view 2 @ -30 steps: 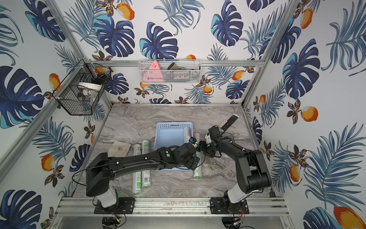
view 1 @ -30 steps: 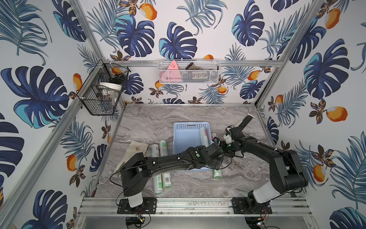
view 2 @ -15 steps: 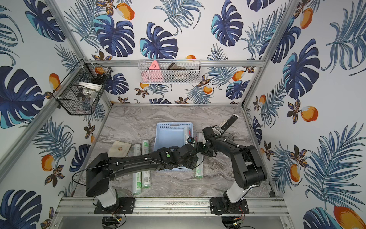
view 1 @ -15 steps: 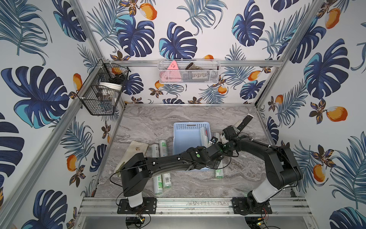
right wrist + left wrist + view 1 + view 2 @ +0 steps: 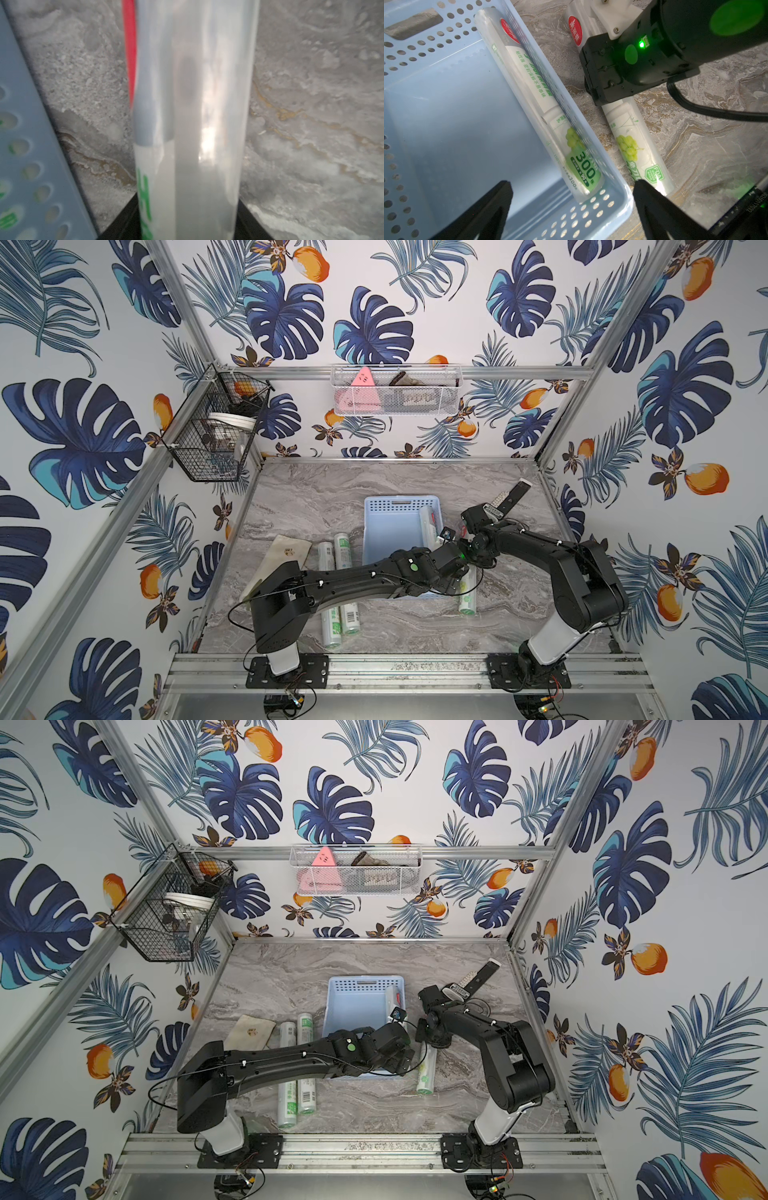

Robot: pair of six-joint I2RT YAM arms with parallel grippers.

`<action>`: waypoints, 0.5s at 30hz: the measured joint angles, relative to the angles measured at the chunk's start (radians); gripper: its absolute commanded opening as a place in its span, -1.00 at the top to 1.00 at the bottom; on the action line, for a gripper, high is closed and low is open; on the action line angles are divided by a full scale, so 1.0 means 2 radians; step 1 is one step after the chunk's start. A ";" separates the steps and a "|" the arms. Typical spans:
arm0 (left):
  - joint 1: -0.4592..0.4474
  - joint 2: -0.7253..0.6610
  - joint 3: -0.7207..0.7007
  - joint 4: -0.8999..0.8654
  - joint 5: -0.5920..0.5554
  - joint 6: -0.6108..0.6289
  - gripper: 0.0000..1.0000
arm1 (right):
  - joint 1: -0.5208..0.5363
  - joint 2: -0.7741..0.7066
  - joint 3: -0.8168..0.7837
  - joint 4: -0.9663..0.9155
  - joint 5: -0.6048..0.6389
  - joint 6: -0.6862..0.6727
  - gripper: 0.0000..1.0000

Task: Put the plastic wrap into the basket
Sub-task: Pick up the plastic wrap from the center of the board.

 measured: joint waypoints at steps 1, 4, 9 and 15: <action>0.000 0.000 0.000 0.000 0.000 0.000 -0.98 | 0.002 0.001 -0.001 -0.001 0.006 0.002 -0.03; 0.000 -0.002 0.000 0.000 -0.001 0.000 -0.98 | 0.006 0.001 -0.003 0.001 0.015 0.005 0.17; 0.000 -0.005 -0.002 0.000 -0.002 0.000 -0.98 | 0.008 -0.014 -0.007 0.005 0.019 0.012 0.41; 0.000 -0.025 -0.009 0.003 -0.002 0.000 -0.98 | 0.008 -0.095 -0.007 -0.031 0.024 0.017 0.41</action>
